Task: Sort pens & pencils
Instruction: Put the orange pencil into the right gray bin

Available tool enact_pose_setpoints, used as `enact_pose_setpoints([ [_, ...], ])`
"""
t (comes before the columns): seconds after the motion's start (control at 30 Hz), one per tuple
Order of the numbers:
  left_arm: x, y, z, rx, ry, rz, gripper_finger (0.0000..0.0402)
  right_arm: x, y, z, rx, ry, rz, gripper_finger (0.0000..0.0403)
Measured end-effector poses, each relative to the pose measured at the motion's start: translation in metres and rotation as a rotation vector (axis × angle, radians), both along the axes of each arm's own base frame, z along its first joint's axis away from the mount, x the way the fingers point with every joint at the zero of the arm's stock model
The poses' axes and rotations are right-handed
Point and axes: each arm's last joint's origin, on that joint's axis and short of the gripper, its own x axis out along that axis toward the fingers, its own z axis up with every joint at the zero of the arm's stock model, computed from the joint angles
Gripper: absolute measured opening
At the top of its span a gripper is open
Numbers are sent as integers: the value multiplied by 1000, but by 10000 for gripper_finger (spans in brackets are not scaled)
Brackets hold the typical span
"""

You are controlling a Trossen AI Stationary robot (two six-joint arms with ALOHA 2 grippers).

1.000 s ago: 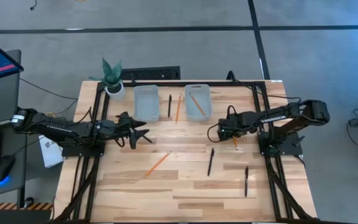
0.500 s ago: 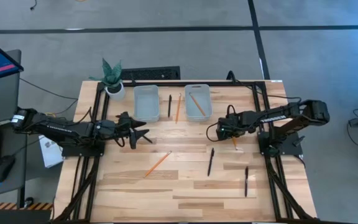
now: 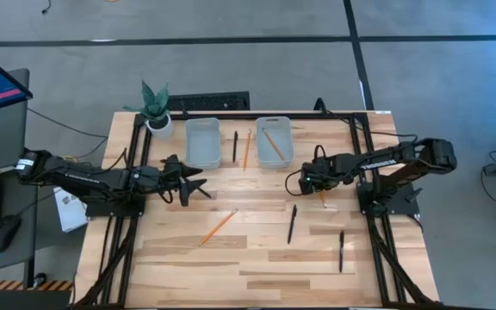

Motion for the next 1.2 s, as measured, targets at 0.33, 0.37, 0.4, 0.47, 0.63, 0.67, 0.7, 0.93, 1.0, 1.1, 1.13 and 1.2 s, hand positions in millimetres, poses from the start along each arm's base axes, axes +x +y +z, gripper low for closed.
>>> enact_pose_setpoints([
  [0.33, 0, 0, 0, 0, 0, 0, 206, 0, 0, 0, 2, 0, 10, 54],
  [0.37, 0, 0, 0, 0, 0, 0, 206, 0, 0, 0, 2, 0, 9, 53],
  [0.4, 0, 0, 0, 0, 0, 0, 206, 0, 0, 0, 2, 1, 10, 53],
  [0.47, 0, 0, 0, 0, 0, 0, 206, 0, 0, 0, 2, 1, 10, 53],
  [0.63, 0, 0, 0, 0, 0, 0, 206, 2, 0, 2, 2, 4, 22, 53],
  [0.67, 0, 0, 0, 0, 0, 0, 206, 3, 0, 3, 2, 6, 35, 53],
  [0.7, 0, 0, 0, 0, 0, 0, 206, 4, 0, 5, 5, 8, 47, 53],
  [0.93, 0, 0, 0, -3, -1, 0, 206, 16, -1, 19, 6, -24, 104, 52],
  [1.0, 0, 0, 0, -4, -1, 1, 206, 19, -2, 24, 3, -29, 121, 52],
  [1.1, 0, 0, 0, -4, -1, 0, 206, 20, -2, 31, 4, 0, 137, 52],
  [1.13, 0, 0, 0, -4, -1, 1, 206, 21, -2, 34, 1, 3, 147, 52],
  [1.2, 0, 0, 0, -4, -1, 1, 206, 23, -2, 41, -3, 13, 167, 52],
])
